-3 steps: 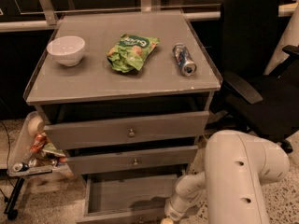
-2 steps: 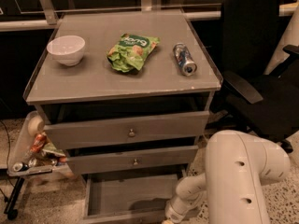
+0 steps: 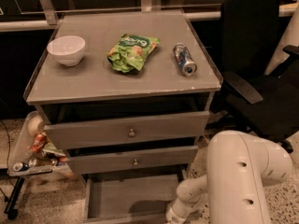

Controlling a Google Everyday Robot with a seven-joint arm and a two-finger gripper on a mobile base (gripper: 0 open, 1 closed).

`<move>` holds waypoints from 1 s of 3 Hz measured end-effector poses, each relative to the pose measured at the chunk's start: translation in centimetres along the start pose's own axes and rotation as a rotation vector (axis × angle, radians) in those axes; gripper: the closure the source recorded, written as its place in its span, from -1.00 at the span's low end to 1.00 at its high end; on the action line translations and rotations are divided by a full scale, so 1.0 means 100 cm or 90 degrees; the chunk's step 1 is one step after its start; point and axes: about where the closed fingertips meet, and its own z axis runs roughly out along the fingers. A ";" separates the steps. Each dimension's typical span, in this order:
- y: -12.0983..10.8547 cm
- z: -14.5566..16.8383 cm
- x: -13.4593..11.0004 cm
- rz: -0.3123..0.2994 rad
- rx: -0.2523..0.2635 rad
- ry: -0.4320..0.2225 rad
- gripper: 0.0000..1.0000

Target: Open bottom drawer

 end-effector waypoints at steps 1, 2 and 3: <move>0.001 -0.002 -0.001 0.000 0.000 0.000 -1.00; 0.003 -0.005 0.011 0.030 0.006 -0.002 -1.00; 0.016 -0.004 0.027 0.051 0.003 0.000 -1.00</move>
Offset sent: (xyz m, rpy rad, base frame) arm -0.2507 -0.1210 -0.0126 -0.1030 0.2500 -0.3300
